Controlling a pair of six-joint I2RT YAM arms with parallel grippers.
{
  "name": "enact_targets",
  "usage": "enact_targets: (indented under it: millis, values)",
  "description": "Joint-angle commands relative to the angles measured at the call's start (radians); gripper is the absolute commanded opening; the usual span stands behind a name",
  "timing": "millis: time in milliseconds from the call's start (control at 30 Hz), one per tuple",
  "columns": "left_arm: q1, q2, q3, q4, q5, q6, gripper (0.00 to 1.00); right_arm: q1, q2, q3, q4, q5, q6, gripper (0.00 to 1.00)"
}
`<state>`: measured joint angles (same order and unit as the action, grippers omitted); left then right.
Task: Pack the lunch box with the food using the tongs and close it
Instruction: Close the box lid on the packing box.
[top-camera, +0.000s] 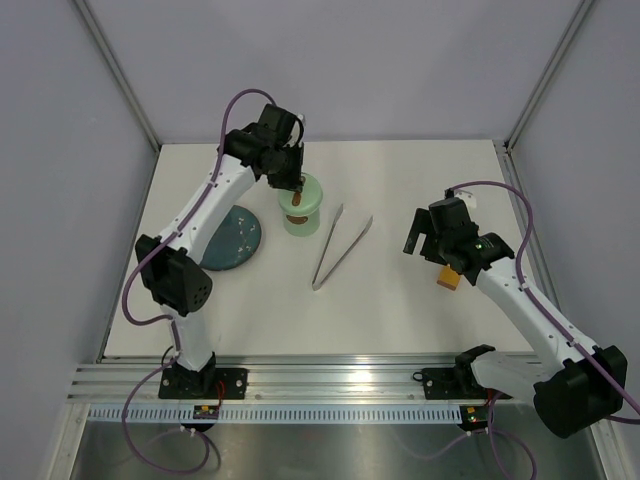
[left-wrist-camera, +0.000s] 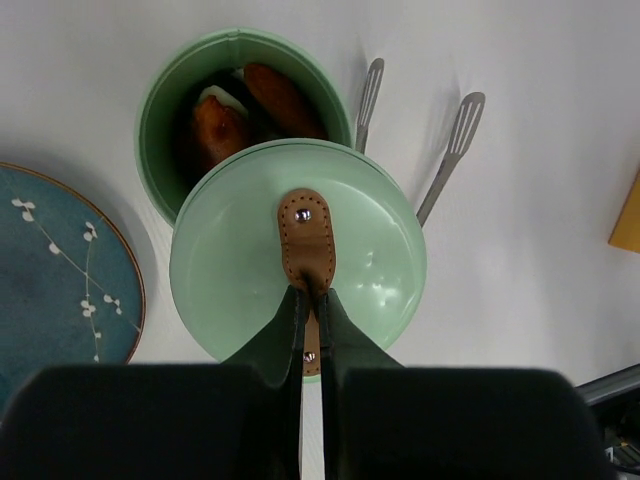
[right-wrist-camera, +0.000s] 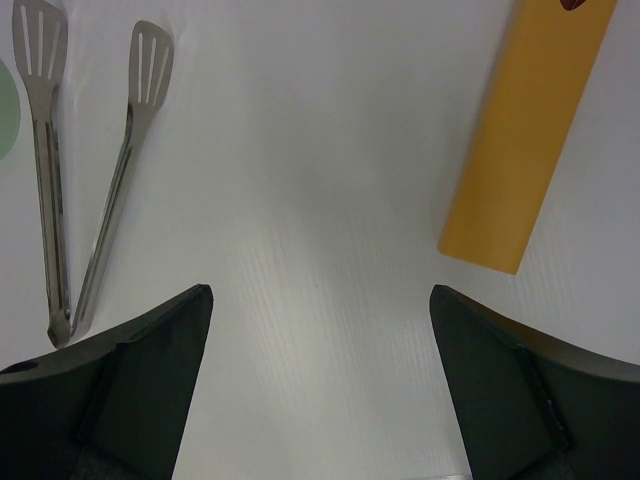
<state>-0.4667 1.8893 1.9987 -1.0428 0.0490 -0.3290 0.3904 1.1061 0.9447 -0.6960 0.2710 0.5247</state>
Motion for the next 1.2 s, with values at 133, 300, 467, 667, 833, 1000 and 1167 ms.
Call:
enact_targets:
  millis: [133,300,467,667,833,1000,1167]
  values:
    - [-0.009,-0.030,0.162,0.017,-0.080,0.028,0.00,-0.004,-0.026,-0.012,0.009,0.008,0.018,0.98]
    - [-0.007,0.030,0.207,0.018,-0.095,0.045,0.00,-0.004,-0.034,-0.015,-0.005,0.007,0.028,0.98]
    - [-0.006,0.114,0.279,-0.006,-0.116,0.057,0.00,-0.004,-0.049,-0.020,-0.008,0.005,0.028,0.98]
    - [-0.003,0.149,0.265,0.050,-0.164,0.070,0.00,-0.005,-0.046,-0.027,-0.002,0.001,0.032,0.98]
    - [0.023,0.209,0.275,0.043,-0.129,0.059,0.00,-0.005,-0.045,-0.026,-0.010,0.000,0.034,0.98]
    - [0.034,0.243,0.278,0.032,-0.068,0.053,0.00,-0.005,-0.042,-0.029,-0.007,0.010,0.029,0.98]
    - [0.039,0.254,0.287,0.001,-0.063,0.048,0.00,-0.004,-0.031,-0.021,-0.004,0.008,0.024,0.98]
